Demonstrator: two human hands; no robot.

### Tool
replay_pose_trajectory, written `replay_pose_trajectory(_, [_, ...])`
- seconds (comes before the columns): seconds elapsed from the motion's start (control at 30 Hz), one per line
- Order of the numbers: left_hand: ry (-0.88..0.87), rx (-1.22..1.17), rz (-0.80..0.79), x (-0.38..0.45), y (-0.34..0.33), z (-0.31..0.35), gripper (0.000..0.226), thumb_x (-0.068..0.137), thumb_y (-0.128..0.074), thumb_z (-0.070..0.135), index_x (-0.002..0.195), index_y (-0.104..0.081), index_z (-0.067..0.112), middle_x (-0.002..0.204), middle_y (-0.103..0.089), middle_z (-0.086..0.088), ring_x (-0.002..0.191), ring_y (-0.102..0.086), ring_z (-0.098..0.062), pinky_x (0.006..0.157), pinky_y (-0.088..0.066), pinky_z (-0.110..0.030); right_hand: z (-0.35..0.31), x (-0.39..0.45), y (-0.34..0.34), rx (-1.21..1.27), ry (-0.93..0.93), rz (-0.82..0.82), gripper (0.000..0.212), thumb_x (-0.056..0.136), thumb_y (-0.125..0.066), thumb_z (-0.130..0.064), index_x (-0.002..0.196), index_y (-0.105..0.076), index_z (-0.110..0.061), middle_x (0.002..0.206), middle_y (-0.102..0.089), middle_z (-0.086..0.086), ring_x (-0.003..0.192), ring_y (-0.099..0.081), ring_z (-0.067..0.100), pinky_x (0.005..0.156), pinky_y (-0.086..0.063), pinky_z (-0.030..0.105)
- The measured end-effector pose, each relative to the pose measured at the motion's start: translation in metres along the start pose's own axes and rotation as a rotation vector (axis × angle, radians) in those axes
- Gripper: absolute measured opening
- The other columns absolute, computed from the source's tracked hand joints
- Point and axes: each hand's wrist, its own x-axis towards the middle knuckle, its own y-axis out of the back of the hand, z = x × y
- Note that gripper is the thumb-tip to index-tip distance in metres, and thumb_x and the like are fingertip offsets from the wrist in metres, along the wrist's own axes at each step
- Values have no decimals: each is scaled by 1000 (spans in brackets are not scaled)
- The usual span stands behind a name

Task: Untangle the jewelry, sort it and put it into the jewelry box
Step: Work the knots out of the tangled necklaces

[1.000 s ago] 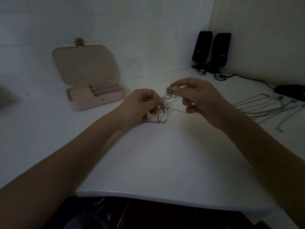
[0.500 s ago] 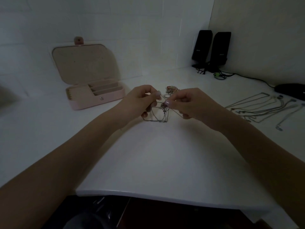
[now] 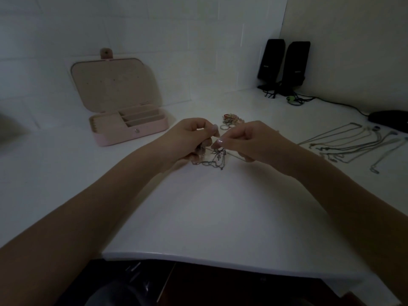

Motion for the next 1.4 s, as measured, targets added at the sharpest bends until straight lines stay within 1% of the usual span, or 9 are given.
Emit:
replay_pose_trajectory(0.13, [-3, -10, 11, 1, 1, 0, 22, 97, -49, 28, 82, -57, 15, 50, -43, 9, 43, -34, -6, 38, -30, -15, 0, 1, -1, -72, -22, -60, 13, 89, -63, -24, 84, -75, -26, 50, -38, -2, 49, -31, 12, 50, -26, 25])
replay_pose_trajectory(0.27, [4, -31, 9, 1, 1, 1, 22, 97, -49, 29, 81, -58, 16, 53, -43, 8, 47, -35, -8, 38, -31, -15, -1, -2, 0, -174, -16, -92, 11, 87, -67, -22, 92, -76, -19, 40, -40, -13, 39, -32, 2, 42, -24, 9])
replay_pose_trajectory(0.5, [109, -102, 21, 2, 1, 6, 10, 92, -53, 9, 91, -60, 16, 74, -51, 1, 51, -42, -9, 42, -37, -19, 4, 3, 1, -390, 112, 48, 7, 83, -71, -20, 83, -74, -14, 35, -42, -15, 38, -36, 5, 43, -26, 13])
replay_pose_trajectory(0.7, [-57, -20, 73, 4, 3, 4, 9, 87, -62, 14, 93, -61, 21, 73, -59, 6, 67, -55, -4, 69, -44, -20, 3, 3, -3, -582, 243, 163, 12, 84, -69, -20, 84, -74, -10, 53, -40, -19, 58, -46, -14, 59, -32, 7])
replay_pose_trajectory(0.83, [-121, -174, 40, 3, 1, 4, 6, 88, -59, 8, 90, -59, 14, 70, -64, -1, 69, -62, -9, 77, -51, -23, 2, 3, -3, -558, 213, 146, 14, 85, -68, -22, 85, -73, -9, 43, -38, -10, 56, -45, -16, 57, -32, 7])
replay_pose_trajectory(1.03, [-118, -214, 74, 5, 2, 2, 4, 90, -58, 6, 89, -60, 10, 58, -53, 1, 53, -50, -6, 65, -54, -21, 3, 5, -2, -513, 148, 158, 15, 84, -69, -25, 85, -73, -11, 45, -39, -7, 49, -44, -6, 52, -32, 10])
replay_pose_trajectory(1.23, [-135, -181, 77, 6, 6, 2, 7, 91, -56, 4, 87, -61, 7, 62, -50, 1, 52, -44, -5, 51, -42, -17, 0, 3, 1, -312, 100, 138, 18, 84, -69, -28, 85, -75, -11, 60, -50, 3, 48, -35, 6, 45, -28, 14])
replay_pose_trajectory(1.33, [-146, -199, 67, 5, 5, 3, 9, 91, -54, 1, 86, -60, 6, 61, -46, -1, 51, -42, -5, 48, -37, -16, 0, 2, 1, -208, 57, 74, 12, 87, -65, -26, 80, -74, -26, 45, -41, -10, 44, -34, 5, 43, -25, 13])
replay_pose_trajectory(1.4, [-150, -188, 52, 3, 4, 3, 10, 91, -54, 1, 85, -59, 7, 59, -45, 1, 51, -40, -6, 47, -35, -16, 0, 1, 0, -143, 32, 2, 18, 92, -60, -24, 79, -73, -23, 43, -37, -10, 43, -31, 5, 45, -26, 16])
